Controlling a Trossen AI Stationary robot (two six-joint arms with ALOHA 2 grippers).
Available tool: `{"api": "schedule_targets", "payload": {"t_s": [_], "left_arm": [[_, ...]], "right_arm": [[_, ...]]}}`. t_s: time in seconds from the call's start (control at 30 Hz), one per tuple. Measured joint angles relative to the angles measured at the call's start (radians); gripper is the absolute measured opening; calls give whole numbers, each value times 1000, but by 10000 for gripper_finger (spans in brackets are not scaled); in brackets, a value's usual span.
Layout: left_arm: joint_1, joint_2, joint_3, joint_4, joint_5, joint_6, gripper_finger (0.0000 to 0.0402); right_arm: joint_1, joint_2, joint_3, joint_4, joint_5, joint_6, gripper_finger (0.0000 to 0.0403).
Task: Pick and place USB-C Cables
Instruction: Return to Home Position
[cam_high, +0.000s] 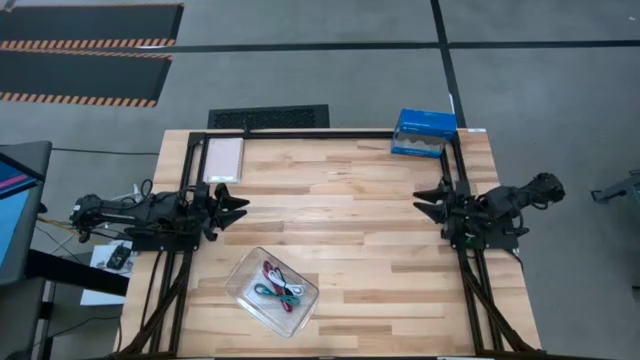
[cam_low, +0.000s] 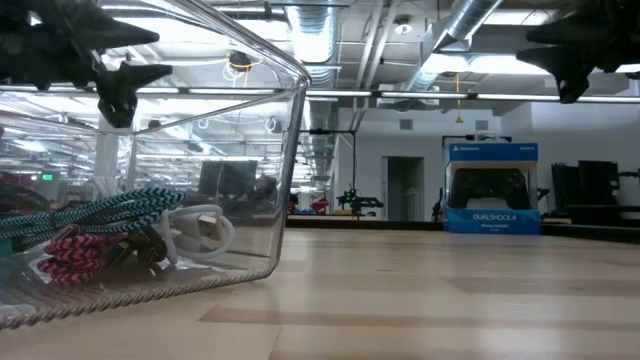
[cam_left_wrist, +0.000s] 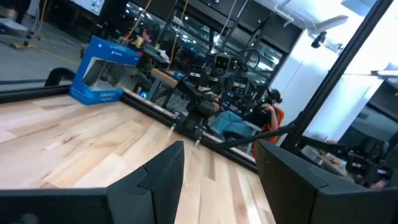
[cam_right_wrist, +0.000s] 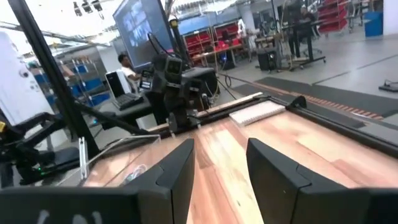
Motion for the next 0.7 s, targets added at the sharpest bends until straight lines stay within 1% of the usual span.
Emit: {"api": "schedule_targets", "payload": {"t_s": [0.17,0.33,0.53,0.6,0.7], "left_arm": [[0,0,0,-4,0,58,185],[0,0,0,-4,-4,75,185],[0,0,0,-4,-5,75,185],[0,0,0,-4,-5,75,185],[0,0,0,-4,-1,83,185]], "right_arm": [[0,0,-49,20,0,-15,168],[-1,0,-116,44,1,-2,168],[-1,-1,-174,142,-3,-85,168],[-1,-1,-184,179,-29,-134,168],[-1,-1,-184,193,-99,-190,168]]}}
